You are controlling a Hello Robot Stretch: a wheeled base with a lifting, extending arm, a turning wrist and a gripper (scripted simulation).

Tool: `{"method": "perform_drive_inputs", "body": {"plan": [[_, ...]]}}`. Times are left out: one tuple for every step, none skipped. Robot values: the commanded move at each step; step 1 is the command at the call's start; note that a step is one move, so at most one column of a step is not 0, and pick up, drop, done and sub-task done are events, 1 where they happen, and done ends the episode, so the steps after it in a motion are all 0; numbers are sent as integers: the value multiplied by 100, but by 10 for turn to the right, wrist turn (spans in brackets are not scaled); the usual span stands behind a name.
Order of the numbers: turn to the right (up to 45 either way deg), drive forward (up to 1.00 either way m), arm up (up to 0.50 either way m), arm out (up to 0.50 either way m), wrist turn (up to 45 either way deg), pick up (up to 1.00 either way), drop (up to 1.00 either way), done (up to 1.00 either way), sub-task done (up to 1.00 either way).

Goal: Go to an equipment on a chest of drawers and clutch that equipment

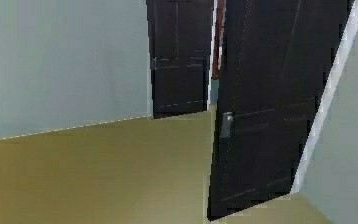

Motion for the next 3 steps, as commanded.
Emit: {"method": "perform_drive_inputs", "body": {"plan": [[-30,0,0,0,0,0,0,0,0],[0,50,0,0,0,0,0,0,0],[-30,0,0,0,0,0,0,0,0]]}}
